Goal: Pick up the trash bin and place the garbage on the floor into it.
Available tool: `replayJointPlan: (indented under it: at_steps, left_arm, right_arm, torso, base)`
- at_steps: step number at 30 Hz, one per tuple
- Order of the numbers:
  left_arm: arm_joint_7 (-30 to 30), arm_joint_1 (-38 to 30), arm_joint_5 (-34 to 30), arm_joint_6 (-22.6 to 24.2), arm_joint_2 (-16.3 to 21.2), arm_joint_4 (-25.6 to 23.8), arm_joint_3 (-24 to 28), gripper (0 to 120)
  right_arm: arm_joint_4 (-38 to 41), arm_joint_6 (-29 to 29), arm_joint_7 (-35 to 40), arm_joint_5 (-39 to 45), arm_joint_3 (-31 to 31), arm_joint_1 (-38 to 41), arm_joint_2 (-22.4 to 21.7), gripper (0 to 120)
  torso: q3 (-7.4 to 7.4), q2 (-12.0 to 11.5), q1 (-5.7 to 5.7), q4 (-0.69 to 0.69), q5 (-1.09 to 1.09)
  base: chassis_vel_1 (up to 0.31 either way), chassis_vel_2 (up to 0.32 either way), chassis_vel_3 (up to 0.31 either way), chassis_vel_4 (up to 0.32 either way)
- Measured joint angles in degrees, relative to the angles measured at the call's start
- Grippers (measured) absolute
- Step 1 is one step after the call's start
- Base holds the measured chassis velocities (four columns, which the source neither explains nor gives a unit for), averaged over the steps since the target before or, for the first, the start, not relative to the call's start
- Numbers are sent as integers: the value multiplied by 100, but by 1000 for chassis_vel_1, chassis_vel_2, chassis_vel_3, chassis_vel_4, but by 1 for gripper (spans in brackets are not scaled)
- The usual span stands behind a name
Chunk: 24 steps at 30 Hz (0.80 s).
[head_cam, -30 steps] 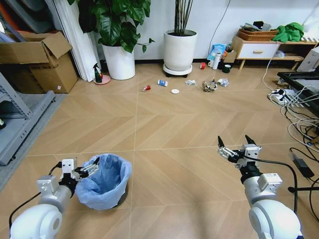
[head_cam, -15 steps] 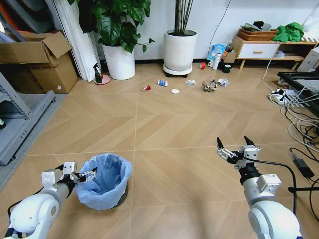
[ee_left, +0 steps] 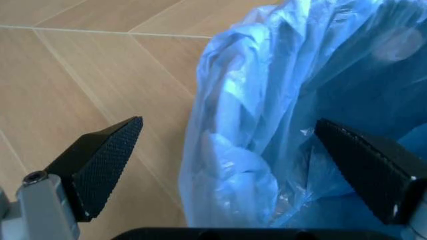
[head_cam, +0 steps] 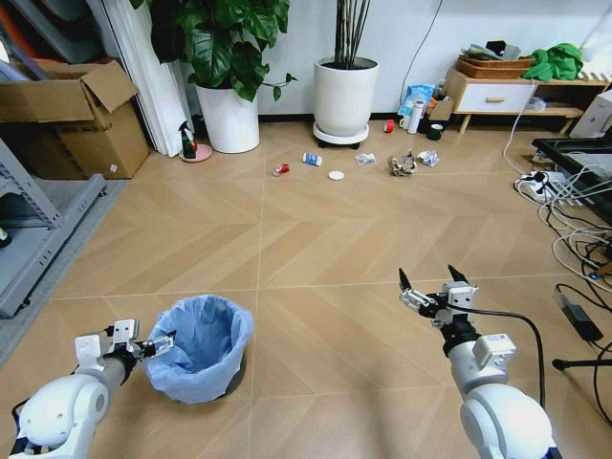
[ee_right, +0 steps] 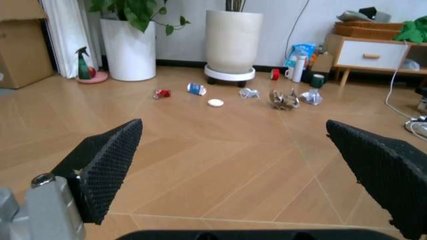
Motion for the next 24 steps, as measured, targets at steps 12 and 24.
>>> replayJointPlan:
  at_steps: [12, 24]
  left_arm:
    - [-32, -234, -3, -12, 52, 222, 195, 100]
    - [32, -226, -5, -17, 102, 370, 301, 62]
  right_arm:
    - [-54, -1, 7, -21, -35, 22, -2, 100]
    - [-101, 6, 9, -11, -6, 35, -15, 100]
  torso:
    - [0, 0, 0, 0, 0]
    - [0, 0, 0, 0, 0]
  base:
    - [0, 0, 0, 0]
    - [0, 0, 0, 0]
